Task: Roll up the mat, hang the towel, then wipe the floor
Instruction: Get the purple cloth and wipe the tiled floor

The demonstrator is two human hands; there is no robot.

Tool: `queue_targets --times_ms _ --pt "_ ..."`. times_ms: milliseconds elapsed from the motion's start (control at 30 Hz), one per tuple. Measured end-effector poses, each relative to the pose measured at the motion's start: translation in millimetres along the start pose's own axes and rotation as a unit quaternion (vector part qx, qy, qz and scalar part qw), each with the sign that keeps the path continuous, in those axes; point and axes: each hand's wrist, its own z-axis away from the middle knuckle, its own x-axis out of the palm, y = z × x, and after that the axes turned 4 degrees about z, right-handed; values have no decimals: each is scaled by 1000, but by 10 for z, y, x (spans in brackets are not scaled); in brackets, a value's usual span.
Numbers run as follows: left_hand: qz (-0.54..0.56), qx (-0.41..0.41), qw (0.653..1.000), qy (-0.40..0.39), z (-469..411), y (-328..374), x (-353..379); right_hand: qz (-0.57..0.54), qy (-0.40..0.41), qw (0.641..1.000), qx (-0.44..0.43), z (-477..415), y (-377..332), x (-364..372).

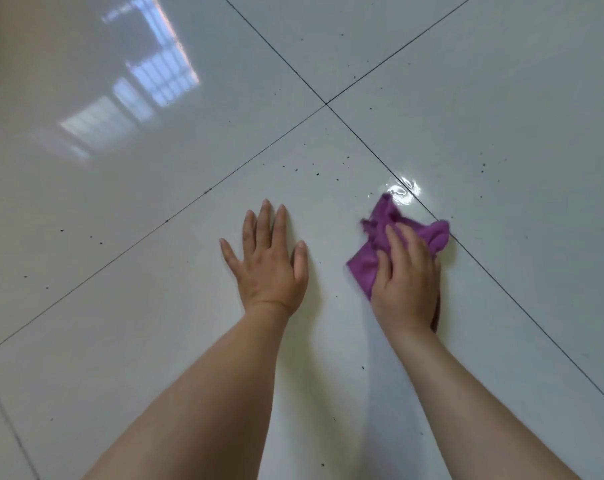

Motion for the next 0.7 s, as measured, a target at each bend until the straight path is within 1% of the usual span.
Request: queue_targets --times_ms 67,100,233,300,367,467,567,700 --pt "0 2 1000 7 7 4 5 -1 15 999 51 -253 -90 72" --pt "2 3 1000 11 9 7 7 1 16 999 52 -303 -135 92" --pt "7 6 1000 19 7 18 17 7 -17 999 -43 -47 -102 22" --pt "1 8 1000 23 12 15 21 10 -31 998 -52 51 -52 -29" --pt "-1 8 1000 26 13 11 25 34 -44 997 -51 55 -52 -91" --pt "9 7 999 31 16 9 20 76 -62 991 -88 98 -29 -148" --pt "13 11 999 40 14 8 13 42 -90 988 -120 136 67 -130" --pt "7 14 999 41 15 11 30 3 -77 988 -136 -40 58 -53"
